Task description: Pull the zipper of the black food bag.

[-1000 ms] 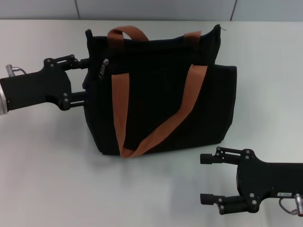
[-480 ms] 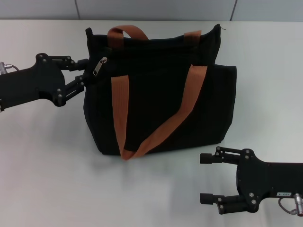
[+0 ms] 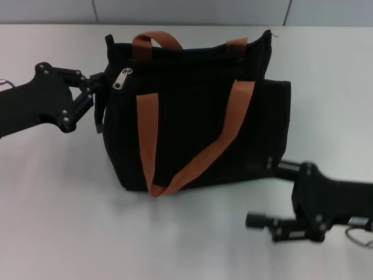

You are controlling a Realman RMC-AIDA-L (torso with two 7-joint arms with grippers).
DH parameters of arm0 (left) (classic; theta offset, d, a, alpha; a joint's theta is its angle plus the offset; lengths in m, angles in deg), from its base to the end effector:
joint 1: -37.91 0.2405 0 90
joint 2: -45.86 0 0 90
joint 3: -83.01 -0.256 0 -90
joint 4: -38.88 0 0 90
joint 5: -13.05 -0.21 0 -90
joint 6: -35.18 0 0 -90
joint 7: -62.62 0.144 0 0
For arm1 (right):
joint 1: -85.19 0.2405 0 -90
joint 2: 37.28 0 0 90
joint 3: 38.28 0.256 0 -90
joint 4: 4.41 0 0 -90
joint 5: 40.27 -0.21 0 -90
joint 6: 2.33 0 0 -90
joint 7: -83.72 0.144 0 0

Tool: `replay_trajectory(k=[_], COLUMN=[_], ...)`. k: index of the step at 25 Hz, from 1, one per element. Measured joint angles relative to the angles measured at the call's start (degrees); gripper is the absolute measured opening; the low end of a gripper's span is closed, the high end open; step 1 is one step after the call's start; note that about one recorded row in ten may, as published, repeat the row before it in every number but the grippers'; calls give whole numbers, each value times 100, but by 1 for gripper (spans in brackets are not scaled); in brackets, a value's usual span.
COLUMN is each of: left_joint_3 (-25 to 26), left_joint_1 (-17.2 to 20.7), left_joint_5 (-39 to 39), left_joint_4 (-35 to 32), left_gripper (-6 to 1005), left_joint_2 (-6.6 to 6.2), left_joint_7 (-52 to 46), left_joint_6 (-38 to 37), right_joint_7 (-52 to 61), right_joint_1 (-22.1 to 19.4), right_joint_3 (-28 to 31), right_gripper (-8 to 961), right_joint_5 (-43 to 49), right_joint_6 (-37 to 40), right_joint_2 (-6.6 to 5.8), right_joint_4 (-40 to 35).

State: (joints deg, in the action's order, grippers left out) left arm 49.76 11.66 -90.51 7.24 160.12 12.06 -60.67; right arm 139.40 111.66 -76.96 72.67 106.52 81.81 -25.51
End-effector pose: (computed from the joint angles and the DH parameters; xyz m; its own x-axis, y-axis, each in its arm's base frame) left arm -0.2849 0.3155 0.0465 0.8150 -0.0958 0.5715 0.2089 -0.8714 -0.4438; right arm 0.2573 0.2440 -0.0296 0.6834 -0.2017 -0.7016 -0.2058 -0.9753 0.0799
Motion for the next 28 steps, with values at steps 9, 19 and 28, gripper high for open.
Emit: replay_trajectory(k=[9, 19, 28], left_joint_3=[12, 19, 129], left_joint_1=[185, 217, 194], left_joint_5=[371, 508, 544], left_joint_4=[4, 35, 36], left_gripper=[28, 35, 41], left_joint_2=[201, 257, 283], left_joint_7=[335, 375, 351], left_joint_6=[-96, -63, -25], right_joint_7=[2551, 4983, 6101], right_joint_1=[724, 1969, 2783], right_joint_3=[-11, -625, -1257], right_gripper=[816, 816, 765], right_joint_5=[-1088, -1030, -456], right_joint_6=[402, -359, -1475], right_joint_2=[-14, -63, -179], right_joint_4=[-165, -1105, -1772])
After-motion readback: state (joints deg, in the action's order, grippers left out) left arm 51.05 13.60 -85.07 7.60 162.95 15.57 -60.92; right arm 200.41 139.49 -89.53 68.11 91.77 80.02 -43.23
